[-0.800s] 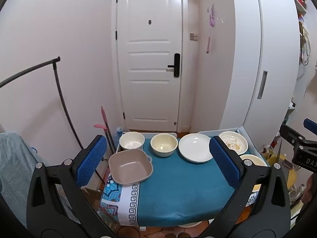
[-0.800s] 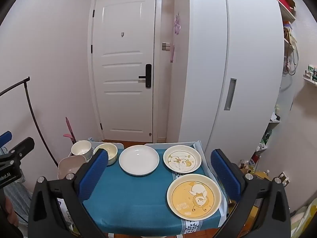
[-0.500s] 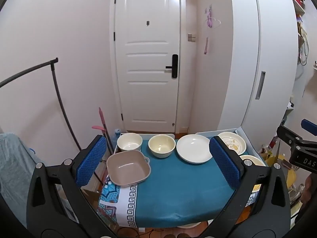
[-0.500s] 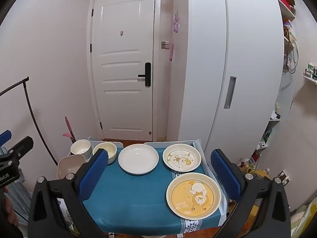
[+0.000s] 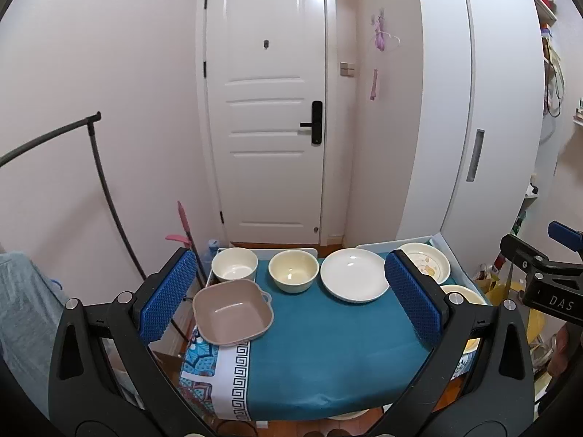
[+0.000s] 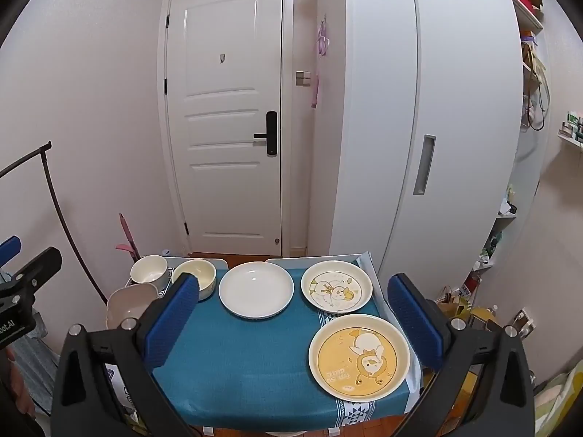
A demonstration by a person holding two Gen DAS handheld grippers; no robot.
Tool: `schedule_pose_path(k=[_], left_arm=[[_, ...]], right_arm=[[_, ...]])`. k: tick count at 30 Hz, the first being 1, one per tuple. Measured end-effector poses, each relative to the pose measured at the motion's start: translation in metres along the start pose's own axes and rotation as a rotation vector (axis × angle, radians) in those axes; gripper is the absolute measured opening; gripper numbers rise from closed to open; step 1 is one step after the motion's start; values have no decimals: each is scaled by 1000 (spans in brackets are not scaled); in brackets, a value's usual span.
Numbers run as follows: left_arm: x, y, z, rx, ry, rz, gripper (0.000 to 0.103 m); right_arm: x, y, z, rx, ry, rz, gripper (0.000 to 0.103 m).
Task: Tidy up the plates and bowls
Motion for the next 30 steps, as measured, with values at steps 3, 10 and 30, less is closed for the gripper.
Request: schedule_pose_path(k=[3,10,30], left_arm=[[-1,-1,2,-3,-1,1,103],[-3,-2,4,-4,-2,2,103],[-8,-10,10,0,-6,3,103]], right_arm=[[-2,1,0,-1,1,6,103],[-4,2,1,1,-4,7,103],[-4,2,4,1,-13,10,103]])
Point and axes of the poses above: each gripper's, at about its wrist camera, not at the fingertips, and z roughly the way its jaws point, y to its right, x to its top, the point moved 10 cm from there along z, roughly the way its jaws point, and after that the axes turned 10 degrees about x, right-handed, at the moved point
